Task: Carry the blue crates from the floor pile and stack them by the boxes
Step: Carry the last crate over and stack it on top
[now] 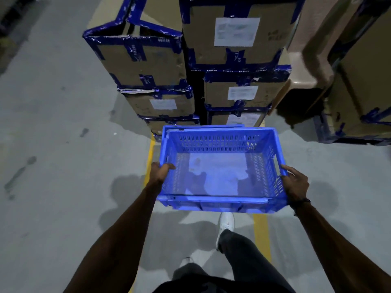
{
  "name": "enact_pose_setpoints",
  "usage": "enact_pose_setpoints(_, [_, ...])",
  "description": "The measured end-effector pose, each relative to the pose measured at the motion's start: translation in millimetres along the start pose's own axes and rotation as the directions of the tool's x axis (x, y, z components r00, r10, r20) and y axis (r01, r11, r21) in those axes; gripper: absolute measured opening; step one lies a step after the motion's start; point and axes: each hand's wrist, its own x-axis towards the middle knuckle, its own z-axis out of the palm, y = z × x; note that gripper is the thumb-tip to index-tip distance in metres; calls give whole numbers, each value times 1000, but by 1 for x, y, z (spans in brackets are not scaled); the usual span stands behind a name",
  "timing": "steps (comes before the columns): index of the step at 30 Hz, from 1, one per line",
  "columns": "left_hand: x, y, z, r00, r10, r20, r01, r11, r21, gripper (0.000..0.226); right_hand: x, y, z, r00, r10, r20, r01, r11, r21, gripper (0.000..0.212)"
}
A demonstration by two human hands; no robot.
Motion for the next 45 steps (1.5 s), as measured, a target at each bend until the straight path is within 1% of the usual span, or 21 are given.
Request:
enact_pose_setpoints(2, [20, 0, 4, 1000, -7, 24, 7, 1000, 14, 73, 16, -7, 9, 999, -30, 28, 31, 999, -26, 39])
enact_pose_setpoints(5, [-16, 38, 8, 1000, -8, -21, 9, 1000, 20, 61, 35, -13, 21, 996, -58, 62, 61, 997, -39, 37])
enact_pose_setpoints(6, [-21, 45, 11, 999, -5, -41, 5, 1000, 3, 62, 40, -13, 24, 995, -70, 73, 73, 996, -43, 36])
enact_pose_setpoints(8, [-40, 67, 16, 996, 0, -90, 1, 1000, 7, 79, 51, -14, 30, 990, -104, 99, 109, 993, -53, 37])
enact_pose_setpoints(10, [-35, 68, 16, 997, 29, -70, -25, 998, 59, 91, 59, -15, 35, 985, -111, 128, 121, 990, -73, 38])
enact_pose_setpoints(11, [-32, 68, 14, 998, 48, -47, -43, 993, 114, 101, 62, -15, 37, 985, -101, 142, 113, 991, -76, 39])
enact_pose_setpoints(13, [-21, 63, 6, 998, 54, -9, -50, 966, 253, 129, 67, -19, 43, 980, -96, 172, 107, 993, -53, 42])
enact_pose_setpoints(16, [-22, 65, -8, 995, 11, 98, -56, 879, 474, 165, 75, -24, 52, 973, -103, 209, 125, 988, -95, 46])
enact_pose_setpoints(19, [-36, 76, -15, 986, -14, 164, -84, 817, 571, 190, 71, -33, 59, 963, -47, 265, 88, 985, -145, 60])
enact_pose_setpoints(21, [-35, 74, -17, 983, -31, 181, -90, 775, 625, 199, 65, -43, 62, 951, -51, 306, 103, 982, -158, 79])
enact_pose_setpoints(23, [-29, 72, -18, 982, -40, 185, -95, 740, 666, 198, 65, -51, 66, 933, -21, 360, 91, 980, -179, 104])
enact_pose_setpoints(25, [-23, 71, -20, 984, -8, 180, -121, 712, 692, 196, 65, -56, 70, 911, -2, 413, 98, 973, -211, 130])
enact_pose_setpoints(26, [-20, 71, -21, 985, 12, 172, -130, 709, 693, 194, 66, -56, 72, 905, -10, 426, 118, 966, -229, 139])
enact_pose_setpoints(27, [-17, 72, -24, 986, 20, 163, -127, 721, 681, 191, 68, -57, 75, 901, -17, 433, 138, 958, -251, 145])
enact_pose_setpoints(29, [-10, 75, -28, 989, 28, 144, -116, 751, 650, 188, 69, -58, 79, 893, 21, 450, 138, 938, -318, 159])
enact_pose_setpoints(31, [-4, 82, -30, 990, 31, 140, -114, 761, 639, 186, 64, -62, 82, 878, 64, 475, 139, 914, -380, 175])
enact_pose_setpoints(32, [0, 85, -31, 989, 31, 142, -115, 766, 632, 186, 62, -65, 84, 871, 59, 487, 160, 904, -396, 180])
enact_pose_setpoints(35, [10, 88, -31, 989, 41, 140, -120, 773, 623, 185, 64, -64, 90, 860, 69, 505, 181, 885, -430, 188])
enact_pose_setpoints(38, [18, 89, -31, 987, 65, 148, -145, 753, 641, 186, 72, -64, 94, 856, 43, 516, 219, 873, -435, 188])
enact_pose_setpoints(43, [29, 105, -29, 982, 19, 186, -137, 750, 647, 189, 85, -75, 95, 834, 25, 551, 272, 851, -450, 187])
enact_pose_setpoints(45, [28, 106, -28, 982, 20, 189, -140, 749, 647, 190, 85, -76, 96, 836, 36, 547, 265, 847, -461, 188])
